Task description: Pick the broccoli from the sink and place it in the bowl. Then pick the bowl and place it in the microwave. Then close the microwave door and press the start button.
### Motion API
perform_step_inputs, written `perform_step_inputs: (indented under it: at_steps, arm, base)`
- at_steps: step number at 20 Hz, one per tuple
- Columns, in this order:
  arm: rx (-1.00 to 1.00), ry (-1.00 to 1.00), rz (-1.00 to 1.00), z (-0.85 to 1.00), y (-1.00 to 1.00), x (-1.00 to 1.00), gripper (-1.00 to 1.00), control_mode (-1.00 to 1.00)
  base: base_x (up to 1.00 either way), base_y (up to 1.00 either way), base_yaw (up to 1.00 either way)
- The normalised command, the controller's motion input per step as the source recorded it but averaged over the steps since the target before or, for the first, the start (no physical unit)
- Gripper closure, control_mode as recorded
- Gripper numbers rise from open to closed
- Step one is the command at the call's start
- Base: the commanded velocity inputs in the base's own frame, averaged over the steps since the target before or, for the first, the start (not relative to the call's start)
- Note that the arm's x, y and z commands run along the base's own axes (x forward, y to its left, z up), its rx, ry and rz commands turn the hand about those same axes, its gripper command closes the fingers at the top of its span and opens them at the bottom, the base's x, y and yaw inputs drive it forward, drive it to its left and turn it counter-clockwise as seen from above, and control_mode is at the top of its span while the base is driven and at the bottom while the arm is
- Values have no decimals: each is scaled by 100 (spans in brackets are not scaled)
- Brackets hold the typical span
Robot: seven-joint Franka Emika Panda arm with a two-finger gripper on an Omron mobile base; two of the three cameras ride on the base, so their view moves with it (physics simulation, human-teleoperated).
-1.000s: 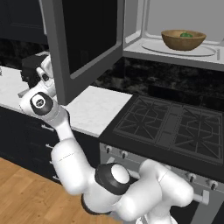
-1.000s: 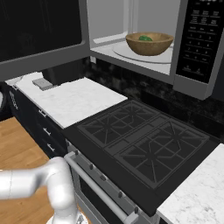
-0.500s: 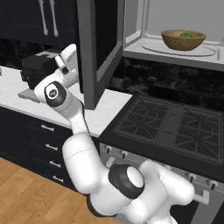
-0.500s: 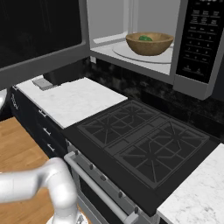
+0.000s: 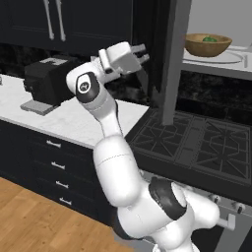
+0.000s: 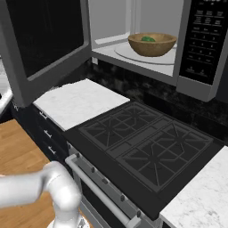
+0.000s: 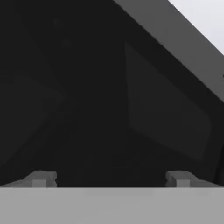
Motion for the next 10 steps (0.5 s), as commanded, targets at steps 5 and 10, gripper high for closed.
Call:
perform_step_inputs:
  at_steps: [5, 10]
  arm:
    - [15, -25, -7, 43, -99, -29, -100, -100]
    - [19, -3, -5, 17, -97, -1, -100, -100]
  base:
    - [0, 0, 0]
    - [0, 0, 0]
